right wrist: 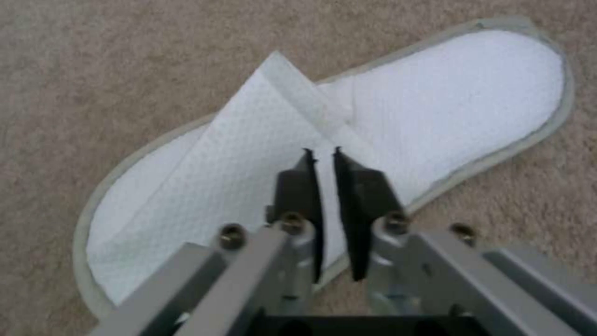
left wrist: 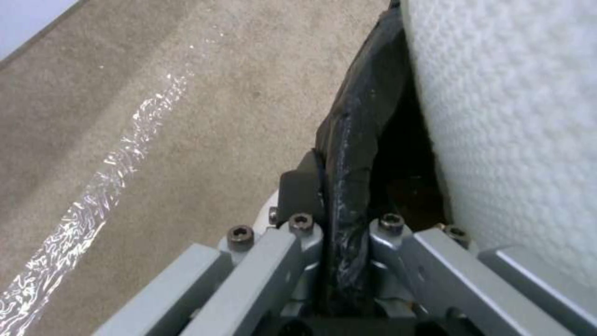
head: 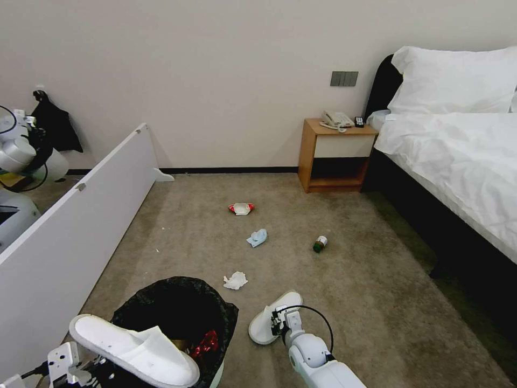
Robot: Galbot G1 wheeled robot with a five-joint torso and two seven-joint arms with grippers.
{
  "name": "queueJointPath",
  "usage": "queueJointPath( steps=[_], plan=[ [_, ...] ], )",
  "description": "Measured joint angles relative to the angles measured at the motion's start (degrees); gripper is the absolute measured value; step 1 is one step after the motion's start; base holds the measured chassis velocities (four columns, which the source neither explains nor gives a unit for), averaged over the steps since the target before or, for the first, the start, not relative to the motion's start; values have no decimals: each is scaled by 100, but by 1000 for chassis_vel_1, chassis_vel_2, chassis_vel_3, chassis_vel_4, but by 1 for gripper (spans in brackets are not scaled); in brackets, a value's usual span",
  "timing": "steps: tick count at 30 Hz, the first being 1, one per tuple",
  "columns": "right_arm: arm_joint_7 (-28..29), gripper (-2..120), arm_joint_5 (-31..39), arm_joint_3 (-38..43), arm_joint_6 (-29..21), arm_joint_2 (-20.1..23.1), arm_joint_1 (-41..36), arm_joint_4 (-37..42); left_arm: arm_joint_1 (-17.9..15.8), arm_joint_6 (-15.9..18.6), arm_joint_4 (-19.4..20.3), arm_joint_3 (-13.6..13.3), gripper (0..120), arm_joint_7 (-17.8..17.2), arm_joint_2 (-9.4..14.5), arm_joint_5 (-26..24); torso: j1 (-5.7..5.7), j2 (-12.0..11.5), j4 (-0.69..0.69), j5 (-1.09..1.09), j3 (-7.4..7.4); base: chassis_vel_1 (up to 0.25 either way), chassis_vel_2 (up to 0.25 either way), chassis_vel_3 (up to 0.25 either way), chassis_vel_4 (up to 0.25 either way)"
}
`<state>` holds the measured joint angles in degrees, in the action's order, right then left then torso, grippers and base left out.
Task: Pick up the trash bin, then pick up the garbage from the floor and place it into the trash bin.
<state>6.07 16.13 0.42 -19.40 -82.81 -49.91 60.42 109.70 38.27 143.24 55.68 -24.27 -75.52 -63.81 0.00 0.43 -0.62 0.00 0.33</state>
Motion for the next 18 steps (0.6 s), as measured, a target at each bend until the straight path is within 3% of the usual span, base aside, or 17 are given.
queueJointPath(
  steps=[1, 18],
  plan=[
    [0, 0, 5, 5, 0, 1, 12, -4, -1, 0, 0, -1, 3, 1, 4, 0, 0, 0, 0, 0, 0, 0, 0, 0, 0],
    [-125, 2, 77, -39, 101, -38, 96, -42, -55, -5, 0, 21, 3, 8, 69, -37, 0, 0, 0, 0, 0, 0, 0, 0, 0]
  ],
)
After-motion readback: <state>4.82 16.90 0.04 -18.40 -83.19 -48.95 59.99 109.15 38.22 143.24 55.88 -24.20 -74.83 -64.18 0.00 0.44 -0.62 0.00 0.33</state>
